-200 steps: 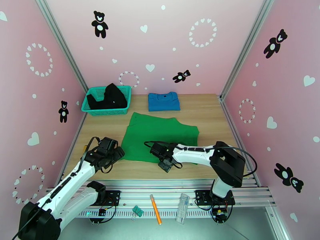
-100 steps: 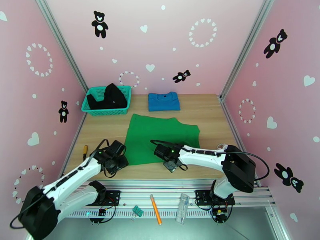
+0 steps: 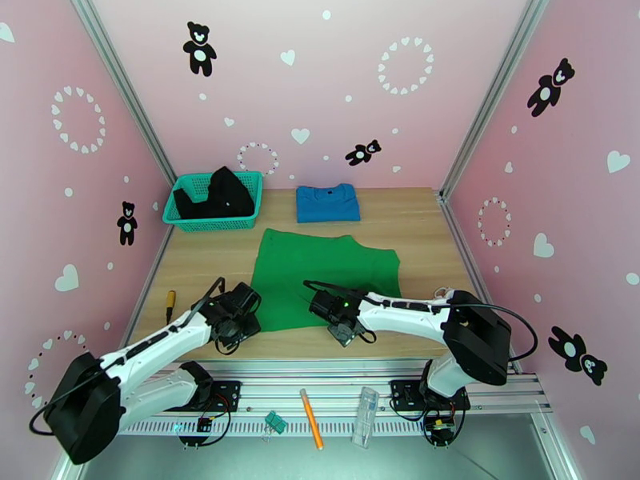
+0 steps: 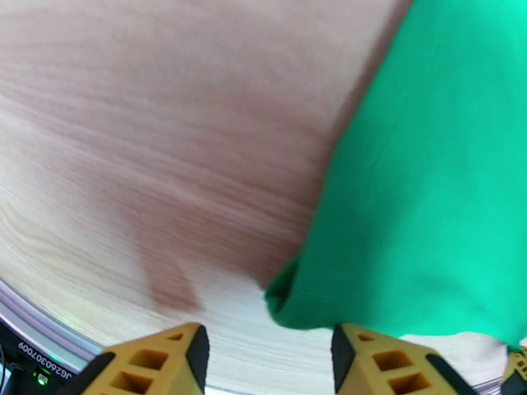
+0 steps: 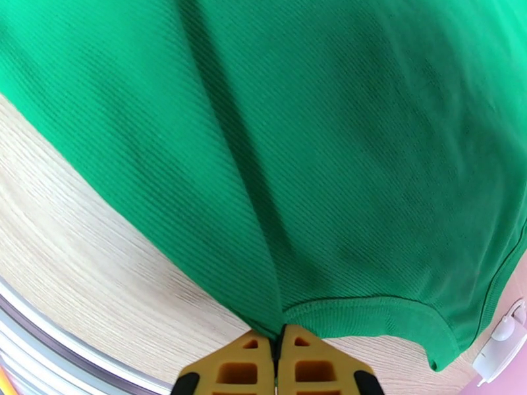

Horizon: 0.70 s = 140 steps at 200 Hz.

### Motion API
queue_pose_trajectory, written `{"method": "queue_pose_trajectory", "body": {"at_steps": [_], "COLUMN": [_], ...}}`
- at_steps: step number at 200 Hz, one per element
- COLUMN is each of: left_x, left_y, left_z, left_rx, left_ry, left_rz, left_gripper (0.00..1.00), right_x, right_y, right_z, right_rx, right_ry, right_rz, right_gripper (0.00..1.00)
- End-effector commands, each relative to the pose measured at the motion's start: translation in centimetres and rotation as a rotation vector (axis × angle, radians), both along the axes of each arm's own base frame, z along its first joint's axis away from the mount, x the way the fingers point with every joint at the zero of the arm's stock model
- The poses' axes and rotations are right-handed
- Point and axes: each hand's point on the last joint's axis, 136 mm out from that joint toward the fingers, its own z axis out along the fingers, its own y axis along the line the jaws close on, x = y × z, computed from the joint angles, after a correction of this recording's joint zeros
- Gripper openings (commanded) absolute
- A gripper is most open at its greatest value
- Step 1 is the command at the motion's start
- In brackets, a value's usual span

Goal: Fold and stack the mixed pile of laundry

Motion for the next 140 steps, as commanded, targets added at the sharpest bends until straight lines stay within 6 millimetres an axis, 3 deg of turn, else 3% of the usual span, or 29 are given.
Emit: {"method": "queue_pose_trajectory", "body": {"at_steps": [1,36,140], "left_x": [0.6,0.6,0.6], "left_y": [0.4,0.1,-0.4], "left_z": [1.2,0.0,-4.1], "left_rx": [0.009,0.010,0.049], "left_ry": [-0.057,-0.030,0.066], "left_rz": [0.029,0.034,0.019], "left_gripper": [0.55,0.54,0.36], "right_x": [-0.5,-0.7,-0.8], "right_y": [-0.4,-0.3,-0.4], "right_z": [-0.1,-0.4,-0.2], "right_rx": [0.001,0.007,0.018], "right_ry": [0.009,0.020,0.019], "right_rz": [-0.009,-0.014,-0.026], "right_gripper": [0.00,0.00,0.00]}}
